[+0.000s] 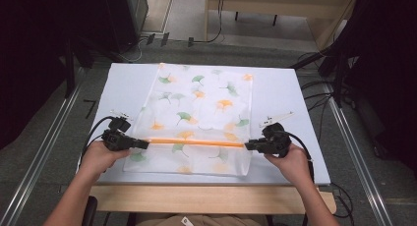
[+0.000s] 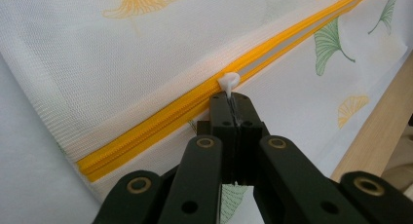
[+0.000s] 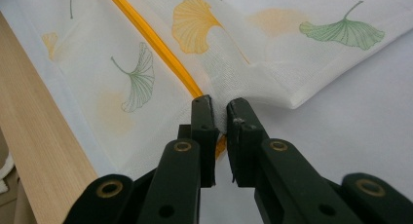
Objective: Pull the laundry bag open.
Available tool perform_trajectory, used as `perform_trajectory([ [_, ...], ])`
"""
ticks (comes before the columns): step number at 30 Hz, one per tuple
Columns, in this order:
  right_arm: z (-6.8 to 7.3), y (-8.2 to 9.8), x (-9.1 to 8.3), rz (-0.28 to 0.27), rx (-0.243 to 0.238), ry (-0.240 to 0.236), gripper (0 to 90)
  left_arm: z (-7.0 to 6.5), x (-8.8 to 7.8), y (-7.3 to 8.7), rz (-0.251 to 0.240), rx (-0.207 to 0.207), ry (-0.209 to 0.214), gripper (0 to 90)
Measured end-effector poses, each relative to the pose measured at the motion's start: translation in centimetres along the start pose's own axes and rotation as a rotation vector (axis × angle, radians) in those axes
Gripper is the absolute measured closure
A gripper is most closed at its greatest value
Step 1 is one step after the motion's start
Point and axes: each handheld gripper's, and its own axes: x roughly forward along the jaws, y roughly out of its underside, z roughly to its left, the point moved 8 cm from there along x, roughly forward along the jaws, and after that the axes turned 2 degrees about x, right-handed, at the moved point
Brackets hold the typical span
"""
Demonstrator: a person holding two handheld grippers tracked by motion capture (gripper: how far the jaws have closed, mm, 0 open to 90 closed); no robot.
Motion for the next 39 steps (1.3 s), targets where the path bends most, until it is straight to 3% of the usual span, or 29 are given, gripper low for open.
perform_trajectory([
  [13,0.0,0.0,0.0,0.001,0.003,-0.002,84.7,0.1,-0.1,0.1,-0.002,-0.006,0.019,90.0],
  [28,-0.1,0.1,0.0,0.004,0.000,0.001,84.7,1.8,-1.4,1.5,-0.007,-0.044,-0.003,90.0],
  [39,-0.1,0.1,0.1,0.010,0.003,0.001,84.7,1.8,-1.6,1.6,-0.012,-0.048,-0.005,90.0],
])
